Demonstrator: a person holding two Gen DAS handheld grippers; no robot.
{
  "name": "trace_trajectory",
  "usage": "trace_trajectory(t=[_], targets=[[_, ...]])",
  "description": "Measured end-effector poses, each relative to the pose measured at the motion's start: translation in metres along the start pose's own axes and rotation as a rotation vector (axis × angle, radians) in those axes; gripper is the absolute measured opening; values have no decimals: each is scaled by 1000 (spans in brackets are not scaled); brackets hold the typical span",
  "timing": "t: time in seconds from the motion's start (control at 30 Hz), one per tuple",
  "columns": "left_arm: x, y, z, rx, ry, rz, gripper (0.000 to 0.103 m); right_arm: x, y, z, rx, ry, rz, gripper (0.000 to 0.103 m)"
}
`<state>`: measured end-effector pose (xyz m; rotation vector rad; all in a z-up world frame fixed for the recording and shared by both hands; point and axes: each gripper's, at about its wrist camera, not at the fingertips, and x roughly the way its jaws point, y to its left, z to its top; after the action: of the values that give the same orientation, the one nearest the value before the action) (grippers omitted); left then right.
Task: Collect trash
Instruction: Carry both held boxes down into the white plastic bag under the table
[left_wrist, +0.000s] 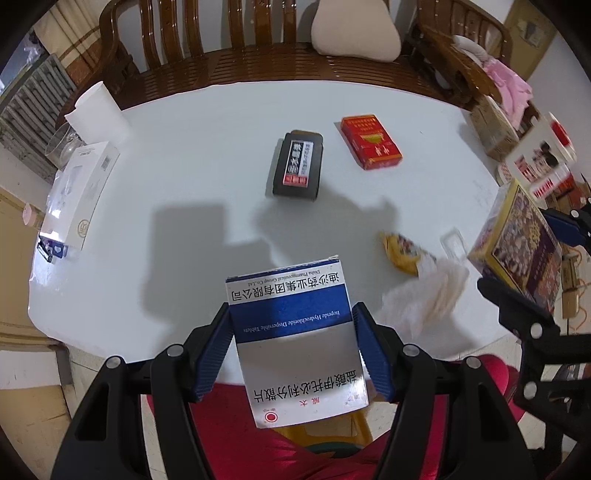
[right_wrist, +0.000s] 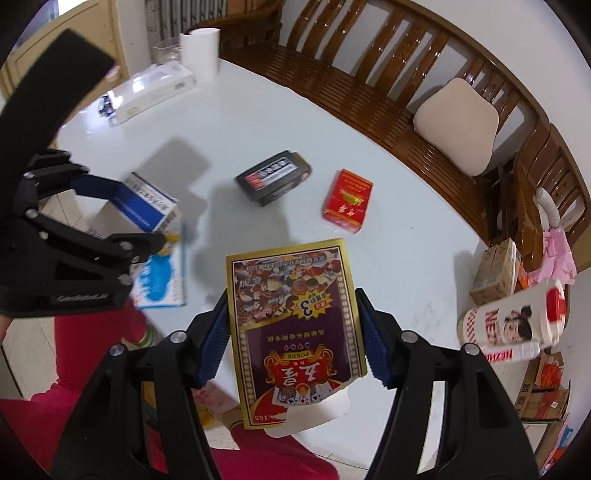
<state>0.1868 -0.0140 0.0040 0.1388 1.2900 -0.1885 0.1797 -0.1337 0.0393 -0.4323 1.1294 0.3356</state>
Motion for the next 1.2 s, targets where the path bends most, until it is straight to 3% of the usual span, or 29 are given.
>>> trace_trajectory(t=[0.3, 0.5, 0.73, 1.2], targets=[[-12, -3, -59, 64, -30, -22, 63, -27, 57, -54, -3, -46, 35, 62], [-5, -9, -93, 98, -51, -33, 63, -21, 84, -86, -12, -39, 41, 62], [21, -15, -128, 112, -12, -86, 63, 1, 111, -125, -7, -19, 50, 62], [100, -29, -185, 149, 57, -104, 63, 62, 141, -182, 51, 31, 106, 62]])
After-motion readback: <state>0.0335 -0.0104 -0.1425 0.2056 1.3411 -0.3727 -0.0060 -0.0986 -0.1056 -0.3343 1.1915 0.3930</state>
